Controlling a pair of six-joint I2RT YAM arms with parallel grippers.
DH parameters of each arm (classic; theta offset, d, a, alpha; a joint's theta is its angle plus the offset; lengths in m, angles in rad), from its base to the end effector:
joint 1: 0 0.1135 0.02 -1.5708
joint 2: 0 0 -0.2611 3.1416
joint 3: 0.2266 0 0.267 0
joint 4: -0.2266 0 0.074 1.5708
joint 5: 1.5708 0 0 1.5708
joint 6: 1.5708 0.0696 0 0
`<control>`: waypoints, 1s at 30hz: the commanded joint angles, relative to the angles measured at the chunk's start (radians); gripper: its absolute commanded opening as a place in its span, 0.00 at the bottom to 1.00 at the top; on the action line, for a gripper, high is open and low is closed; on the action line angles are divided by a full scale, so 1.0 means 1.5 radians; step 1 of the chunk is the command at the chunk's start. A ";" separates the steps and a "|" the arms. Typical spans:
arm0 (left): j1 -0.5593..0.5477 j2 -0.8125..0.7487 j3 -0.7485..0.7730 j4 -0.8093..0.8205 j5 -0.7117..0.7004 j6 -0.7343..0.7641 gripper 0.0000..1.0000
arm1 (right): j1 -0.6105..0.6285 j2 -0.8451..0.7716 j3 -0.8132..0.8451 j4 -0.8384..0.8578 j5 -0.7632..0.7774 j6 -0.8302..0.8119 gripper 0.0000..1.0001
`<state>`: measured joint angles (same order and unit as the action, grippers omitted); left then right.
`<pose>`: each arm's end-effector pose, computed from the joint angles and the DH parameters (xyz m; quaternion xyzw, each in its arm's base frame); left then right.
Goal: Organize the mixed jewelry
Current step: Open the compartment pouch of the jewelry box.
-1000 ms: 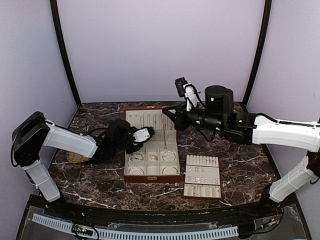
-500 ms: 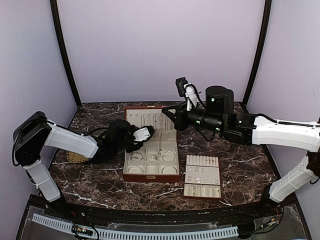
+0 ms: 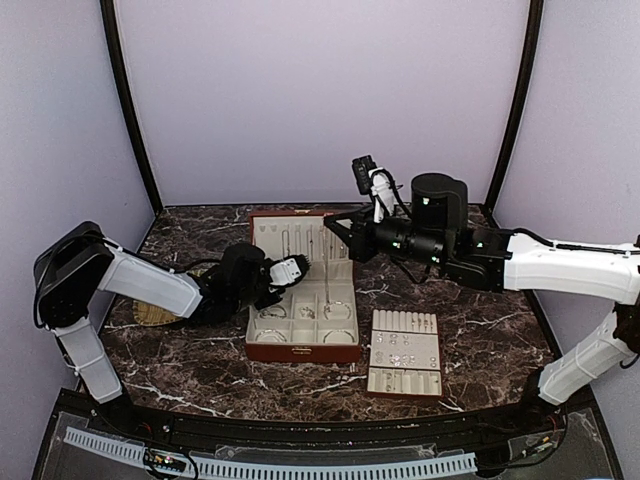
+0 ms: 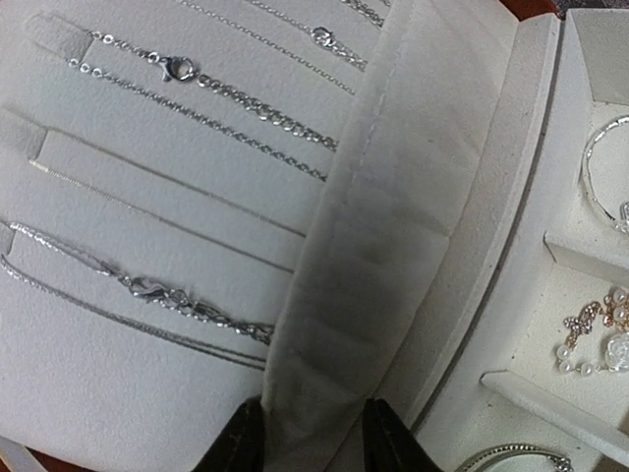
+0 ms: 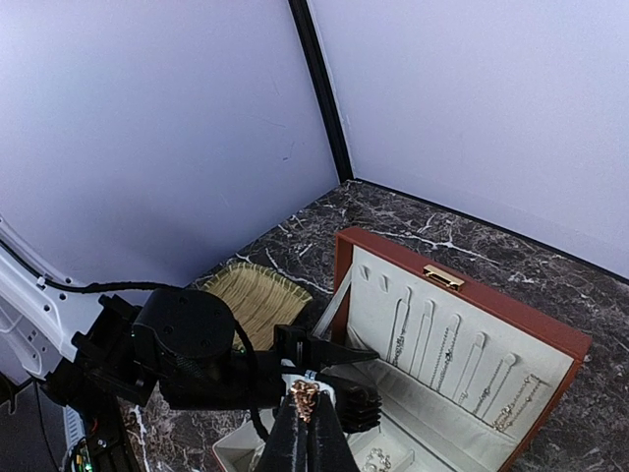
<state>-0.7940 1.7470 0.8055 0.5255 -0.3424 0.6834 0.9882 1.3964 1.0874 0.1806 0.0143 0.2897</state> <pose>0.2936 -0.2654 0.1391 0.4872 0.6730 0.1128 0.5449 0.2117 0.3194 0.3303 -0.2525 0.7073 0.3894 0.5332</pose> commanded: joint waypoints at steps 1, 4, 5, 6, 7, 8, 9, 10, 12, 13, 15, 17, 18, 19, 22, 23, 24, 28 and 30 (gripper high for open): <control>0.005 0.020 0.000 -0.036 0.001 -0.015 0.31 | -0.005 -0.022 -0.010 0.032 -0.006 0.004 0.00; 0.004 0.020 -0.003 -0.031 0.000 -0.015 0.23 | -0.005 -0.023 -0.010 0.033 -0.006 0.003 0.00; 0.004 0.021 -0.004 -0.030 -0.001 -0.015 0.22 | -0.006 -0.023 -0.010 0.033 -0.006 0.003 0.00; 0.004 0.022 -0.005 -0.028 -0.002 -0.014 0.20 | -0.005 -0.023 -0.010 0.034 -0.006 0.004 0.00; 0.004 0.022 -0.006 -0.027 -0.003 -0.014 0.19 | -0.006 -0.023 -0.010 0.035 -0.006 0.004 0.00; 0.005 0.023 -0.007 -0.026 -0.003 -0.014 0.16 | -0.006 -0.023 -0.011 0.036 -0.006 0.004 0.00; 0.004 0.023 -0.007 -0.025 -0.002 -0.014 0.14 | -0.006 -0.023 -0.011 0.036 -0.007 0.004 0.00; 0.004 0.023 -0.008 -0.025 -0.001 -0.014 0.12 | -0.006 -0.023 -0.012 0.035 -0.007 0.003 0.00; 0.004 0.021 -0.010 -0.027 0.004 -0.013 0.07 | -0.006 -0.024 -0.012 0.036 -0.006 0.004 0.00; 0.004 0.020 -0.012 -0.028 0.007 -0.014 0.03 | -0.006 -0.024 -0.013 0.036 -0.006 0.004 0.00; 0.005 0.013 -0.017 -0.033 0.023 -0.016 0.00 | -0.006 -0.024 -0.014 0.037 -0.006 0.004 0.00; 0.004 0.002 -0.024 -0.038 0.040 -0.021 0.00 | -0.007 -0.024 -0.013 0.037 -0.006 0.004 0.00; 0.004 -0.002 -0.027 -0.042 0.049 -0.024 0.00 | -0.007 -0.024 -0.013 0.038 -0.006 0.004 0.00; 0.004 -0.008 -0.029 -0.048 0.055 -0.028 0.00 | -0.009 -0.023 -0.011 0.037 -0.006 0.002 0.00; 0.004 -0.024 -0.040 -0.055 0.073 -0.042 0.00 | -0.009 -0.018 0.000 0.033 -0.006 -0.002 0.00; 0.003 -0.030 -0.042 -0.058 0.081 -0.046 0.00 | -0.010 -0.016 0.004 0.030 -0.006 -0.004 0.00; 0.002 -0.034 -0.045 -0.062 0.088 -0.051 0.00 | -0.010 -0.013 0.009 0.027 -0.006 -0.007 0.00; -0.006 -0.048 -0.051 -0.071 0.110 -0.064 0.00 | -0.009 -0.003 0.029 0.019 -0.006 -0.015 0.00; -0.010 -0.049 -0.052 -0.072 0.113 -0.069 0.00 | -0.009 0.003 0.041 0.013 -0.005 -0.019 0.00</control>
<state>-0.7837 1.6878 0.7609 0.5190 -0.2703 0.6250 0.9810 1.3891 1.0904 0.1783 0.0143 0.2821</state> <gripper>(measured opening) 0.017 0.006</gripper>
